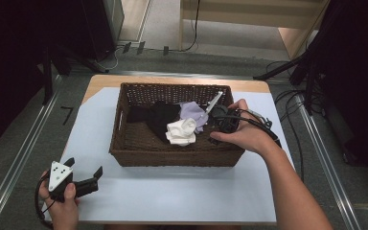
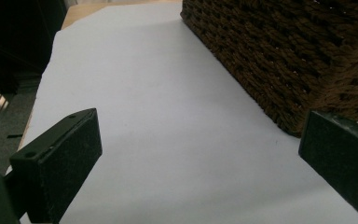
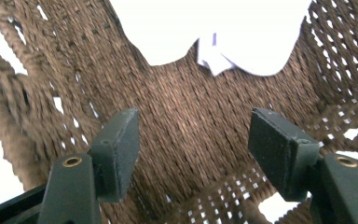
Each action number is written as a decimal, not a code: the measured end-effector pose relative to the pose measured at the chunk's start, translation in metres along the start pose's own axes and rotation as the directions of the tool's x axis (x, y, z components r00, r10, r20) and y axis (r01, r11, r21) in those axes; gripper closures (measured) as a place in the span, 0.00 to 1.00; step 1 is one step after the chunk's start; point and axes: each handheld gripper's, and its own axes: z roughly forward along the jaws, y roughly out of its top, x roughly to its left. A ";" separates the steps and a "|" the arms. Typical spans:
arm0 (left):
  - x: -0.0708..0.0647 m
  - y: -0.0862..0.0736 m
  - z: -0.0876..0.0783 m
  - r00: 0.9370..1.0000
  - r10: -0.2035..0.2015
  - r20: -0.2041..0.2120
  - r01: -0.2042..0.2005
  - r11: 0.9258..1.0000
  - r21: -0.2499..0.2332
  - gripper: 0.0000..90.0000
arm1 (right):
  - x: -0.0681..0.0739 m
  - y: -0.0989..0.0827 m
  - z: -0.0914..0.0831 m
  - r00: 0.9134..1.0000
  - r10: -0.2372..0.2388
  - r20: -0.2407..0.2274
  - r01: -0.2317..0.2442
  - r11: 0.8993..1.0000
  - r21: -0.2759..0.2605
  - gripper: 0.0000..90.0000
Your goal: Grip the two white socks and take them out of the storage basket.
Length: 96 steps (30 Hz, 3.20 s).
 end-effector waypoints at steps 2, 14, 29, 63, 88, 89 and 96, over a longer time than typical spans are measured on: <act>0.000 0.000 0.000 1.000 0.000 -0.003 0.000 1.000 0.000 0.00 | 0.002 0.004 0.004 1.000 -0.006 -0.002 0.006 1.000 -0.002 0.38; 0.000 0.000 0.001 1.000 0.005 0.000 -0.005 1.000 0.000 0.00 | 0.018 0.035 0.030 0.997 -0.078 -0.024 0.077 0.997 -0.031 0.40; -0.001 0.000 0.001 1.000 0.004 0.002 -0.004 1.000 0.009 0.00 | 0.027 0.067 0.073 0.991 -0.115 -0.063 0.114 0.993 -0.008 0.37; -0.001 0.001 0.003 1.000 0.013 0.001 -0.013 1.000 0.019 0.00 | 0.022 0.069 0.080 0.992 -0.123 -0.036 0.125 0.990 0.064 0.85; -0.002 0.001 0.003 1.000 0.020 -0.002 -0.020 1.000 0.022 0.00 | 0.013 0.020 0.047 0.989 -0.128 -0.077 0.138 0.979 0.149 0.85; -0.002 0.001 0.003 1.000 0.021 -0.003 -0.021 1.000 0.023 0.00 | 0.013 0.018 0.046 0.988 -0.131 -0.077 0.141 0.978 0.152 0.85; -0.003 0.001 0.003 1.000 0.023 -0.004 -0.023 0.999 0.023 0.00 | 0.007 0.003 0.039 0.990 -0.115 -0.077 0.126 0.977 0.172 0.85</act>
